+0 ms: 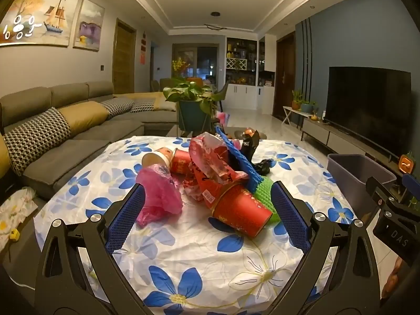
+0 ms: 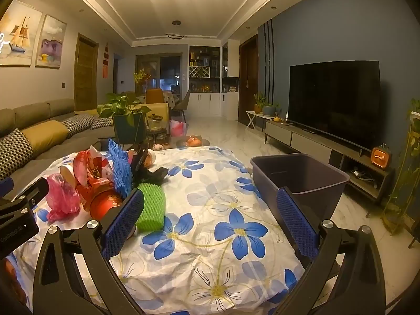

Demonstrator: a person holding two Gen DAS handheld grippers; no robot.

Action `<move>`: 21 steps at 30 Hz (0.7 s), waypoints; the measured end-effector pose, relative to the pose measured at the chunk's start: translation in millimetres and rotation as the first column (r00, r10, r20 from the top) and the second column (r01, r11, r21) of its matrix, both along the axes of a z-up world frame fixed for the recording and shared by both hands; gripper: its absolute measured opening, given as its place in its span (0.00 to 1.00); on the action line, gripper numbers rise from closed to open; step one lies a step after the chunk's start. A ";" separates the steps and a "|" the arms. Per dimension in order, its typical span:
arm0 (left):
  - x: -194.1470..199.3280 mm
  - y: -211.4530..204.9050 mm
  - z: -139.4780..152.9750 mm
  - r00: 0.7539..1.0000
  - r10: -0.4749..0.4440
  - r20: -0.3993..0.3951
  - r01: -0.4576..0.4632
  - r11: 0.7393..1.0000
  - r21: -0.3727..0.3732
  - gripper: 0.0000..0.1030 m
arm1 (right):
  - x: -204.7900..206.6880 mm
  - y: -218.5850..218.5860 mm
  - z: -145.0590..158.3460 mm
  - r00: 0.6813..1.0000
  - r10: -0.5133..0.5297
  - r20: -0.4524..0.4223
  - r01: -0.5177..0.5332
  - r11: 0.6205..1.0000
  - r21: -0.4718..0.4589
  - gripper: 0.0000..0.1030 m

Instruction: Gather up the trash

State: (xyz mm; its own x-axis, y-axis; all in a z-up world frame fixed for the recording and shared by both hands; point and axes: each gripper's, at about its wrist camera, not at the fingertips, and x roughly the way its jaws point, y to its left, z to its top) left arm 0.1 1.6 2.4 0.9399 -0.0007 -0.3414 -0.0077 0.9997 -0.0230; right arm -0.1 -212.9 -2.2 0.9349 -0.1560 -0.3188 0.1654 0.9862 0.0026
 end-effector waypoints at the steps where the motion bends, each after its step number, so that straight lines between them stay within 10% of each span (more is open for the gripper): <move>1: 0.1 0.2 0.3 1.000 0.001 0.000 -0.001 1.000 -0.002 0.92 | 0.5 0.0 0.2 1.000 -0.001 0.001 0.001 1.000 0.002 0.95; 21: 2.8 1.8 -1.4 1.000 -0.007 -0.002 0.007 1.000 -0.012 0.92 | -2.4 -2.9 1.9 1.000 -0.010 0.014 0.010 1.000 0.007 0.95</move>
State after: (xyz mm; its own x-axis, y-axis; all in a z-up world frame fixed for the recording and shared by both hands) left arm 2.9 3.5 0.9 0.9391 -0.0112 -0.3436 -0.0010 0.9994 -0.0353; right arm -2.5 -215.8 -0.3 0.9379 -0.1629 -0.3063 0.1748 0.9845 0.0118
